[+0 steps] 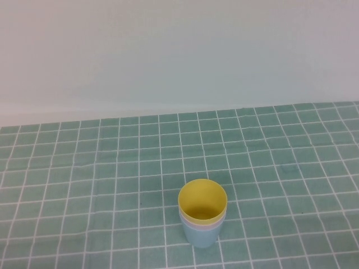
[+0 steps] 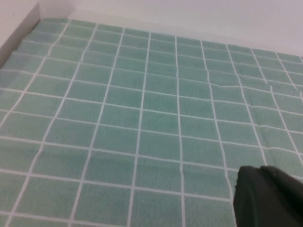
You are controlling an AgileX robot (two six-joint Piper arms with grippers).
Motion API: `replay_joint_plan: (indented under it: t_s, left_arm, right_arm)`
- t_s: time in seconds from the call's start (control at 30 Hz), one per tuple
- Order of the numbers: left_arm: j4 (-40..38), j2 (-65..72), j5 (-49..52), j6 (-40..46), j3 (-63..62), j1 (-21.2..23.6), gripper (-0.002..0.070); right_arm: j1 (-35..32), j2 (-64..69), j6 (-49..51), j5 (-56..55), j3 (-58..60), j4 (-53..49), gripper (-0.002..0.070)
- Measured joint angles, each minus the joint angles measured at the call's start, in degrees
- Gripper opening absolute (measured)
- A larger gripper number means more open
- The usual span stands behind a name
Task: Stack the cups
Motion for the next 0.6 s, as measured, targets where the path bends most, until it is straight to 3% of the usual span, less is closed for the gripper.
replay_joint_plan:
  t_s: [0.47,0.6]
  left_arm:
    - [-0.1,0.0,-0.2,-0.4,0.0,0.0,-0.0001]
    - [-0.1,0.0,-0.2,-0.4,0.0,0.0,-0.0001]
  right_arm:
    - [0.0,-0.2,0.3,7.9,0.0,0.0,-0.0001]
    - [0.6,-0.7,4.5,12.4,0.0,-7.0,-0.0001]
